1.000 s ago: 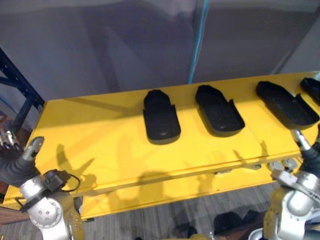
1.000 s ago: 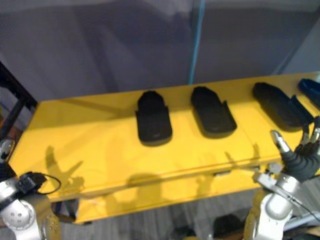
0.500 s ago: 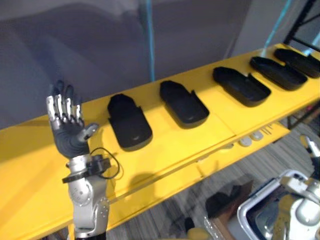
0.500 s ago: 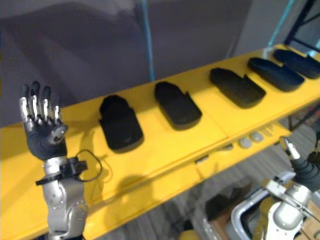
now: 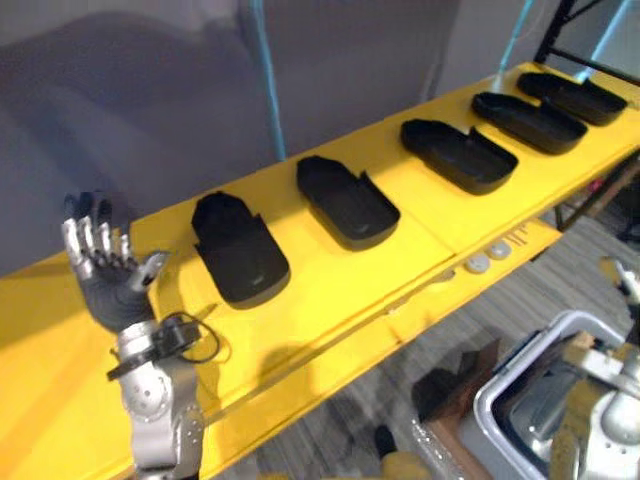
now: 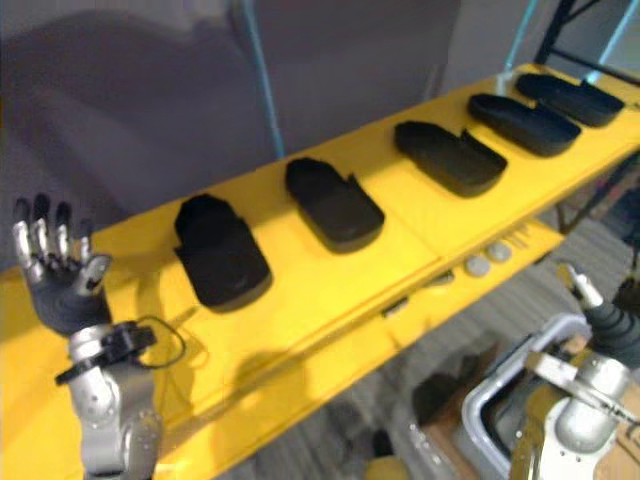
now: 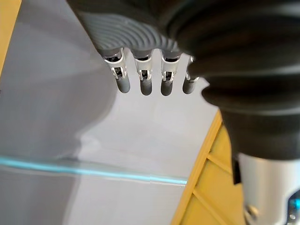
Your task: Walk over and take plastic housings, then place them on the shelf
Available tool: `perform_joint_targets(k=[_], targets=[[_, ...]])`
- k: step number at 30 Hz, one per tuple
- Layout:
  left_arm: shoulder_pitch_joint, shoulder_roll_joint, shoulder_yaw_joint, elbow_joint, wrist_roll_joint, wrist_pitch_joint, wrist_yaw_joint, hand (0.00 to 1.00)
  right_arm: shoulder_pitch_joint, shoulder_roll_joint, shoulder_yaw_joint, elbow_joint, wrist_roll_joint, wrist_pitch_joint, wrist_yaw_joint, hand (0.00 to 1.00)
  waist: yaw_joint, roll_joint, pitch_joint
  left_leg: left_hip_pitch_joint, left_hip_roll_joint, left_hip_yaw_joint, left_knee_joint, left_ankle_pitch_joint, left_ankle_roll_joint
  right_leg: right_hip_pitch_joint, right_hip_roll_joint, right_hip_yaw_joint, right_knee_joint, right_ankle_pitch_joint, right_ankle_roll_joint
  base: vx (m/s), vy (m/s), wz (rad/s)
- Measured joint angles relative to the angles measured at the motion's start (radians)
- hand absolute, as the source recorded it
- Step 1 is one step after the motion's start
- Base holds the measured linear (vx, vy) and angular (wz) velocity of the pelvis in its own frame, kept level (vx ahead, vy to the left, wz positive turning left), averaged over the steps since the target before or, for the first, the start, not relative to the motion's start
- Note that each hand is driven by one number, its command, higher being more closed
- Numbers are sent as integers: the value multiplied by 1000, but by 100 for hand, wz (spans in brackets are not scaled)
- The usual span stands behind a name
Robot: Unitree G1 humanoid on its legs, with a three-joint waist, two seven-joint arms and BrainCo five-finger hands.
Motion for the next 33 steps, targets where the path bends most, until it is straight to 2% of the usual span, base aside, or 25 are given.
perform_joint_targets(k=[3,5,6,11,13,15,16,17,18,19,20,21,22,23,24,25,26,29,32,33], targets=[[14,1,29,-6,29,-25,3,0,2,4,24,17,-2,8,-4,0,22,-29,9,-7,-22,-1,2,0,1,-8,-19,6,3,6,6,-42,90,-3],[13,4,49,-9,38,-47,4,0,-4,3,24,20,-1,9,-10,0,27,-38,2,-16,-27,-4,5,2,3,-23,-22,5,15,6,6,15,34,7],[13,12,57,-10,38,-65,4,0,-9,3,24,29,1,13,-18,0,29,-38,2,-16,-30,-5,9,4,5,-26,-23,3,20,7,6,28,21,4],[-35,21,30,-62,39,-99,-5,0,25,12,23,66,17,50,-58,0,20,-29,7,11,-47,-2,0,7,13,-70,-16,25,112,7,6,-18,37,-19],[-71,32,-11,-61,69,-102,6,0,84,48,23,62,18,45,-50,0,15,-34,16,59,-59,36,3,-7,36,-72,-7,59,156,7,6,-79,98,-76],[-70,63,-36,-61,120,-104,27,0,129,64,21,31,27,39,-12,0,16,-50,25,75,-67,94,19,-25,59,-74,-13,43,150,20,1,-99,30,-94],[-70,74,-38,-61,138,-103,39,0,133,66,20,21,38,31,6,0,15,-54,27,73,-68,116,28,-28,65,-74,-17,31,131,39,-9,-310,81,-232],[-90,106,26,-63,187,-78,84,0,67,65,31,-28,64,1,66,0,24,-44,27,47,13,282,35,1,68,-168,-77,-208,262,-6,-117,-155,81,-214],[-85,107,45,-62,186,-67,89,0,48,64,47,-25,55,2,66,0,30,-57,18,55,30,299,27,12,53,-161,-114,-241,340,-45,-103,-75,68,-196],[-84,108,50,-60,186,-61,90,0,46,64,51,-23,55,2,66,0,30,-68,11,52,33,301,26,15,47,-155,-129,-241,362,-50,-102,228,-63,-34],[-81,116,58,-52,186,-58,90,0,46,64,58,-21,55,2,66,0,34,-92,-3,43,32,300,27,22,33,-134,-148,-241,378,-31,-96,162,-158,-22],[-74,121,68,-45,185,-57,90,0,36,60,59,-21,54,6,66,0,38,-119,-19,30,23,299,33,29,19,-125,-149,-251,347,-14,-46,100,-198,-31],[-71,117,72,-41,184,-54,90,0,24,52,63,-18,54,11,65,0,44,-109,-18,21,30,288,33,33,16,-127,-135,-254,323,11,-18,-16,-194,-45],[-68,116,81,-37,184,-49,87,0,8,45,68,-7,49,17,64,0,49,-88,-21,3,43,268,26,45,19,-127,-110,-253,269,61,-2,-96,-169,-86],[-66,111,117,-39,175,-46,71,0,-32,44,73,30,10,46,62,0,81,-35,-42,-18,108,281,-13,72,11,-124,-64,-244,138,154,-2,805,-149,-93],[-55,103,137,-26,137,-47,41,0,-28,44,101,75,-28,91,62,0,82,-73,-50,1,115,291,-70,136,-54,-65,-174,-296,323,-67,-57,1037,-253,-90],[-40,78,140,-24,135,-46,42,0,-30,40,110,76,-27,101,65,0,93,-88,-58,3,133,295,-94,158,-91,-38,-144,-328,253,-87,-21,1131,-235,-42],[-26,47,120,-25,135,-46,42,0,-17,38,109,76,-24,117,70,0,92,-80,-61,13,171,301,-170,215,-139,-28,-81,-330,162,-83,-13,48,-299,-30],[-2,14,118,-24,131,-58,45,0,11,34,108,75,-24,125,81,0,71,-69,-45,38,220,302,-146,223,-149,15,-25,-331,111,-78,-7,-81,-207,-26],[20,-14,105,-23,111,-68,34,0,19,27,107,75,-25,133,57,0,67,-71,-37,33,229,271,-109,214,-123,8,-12,-310,117,-75,-13,-114,-149,-49]])
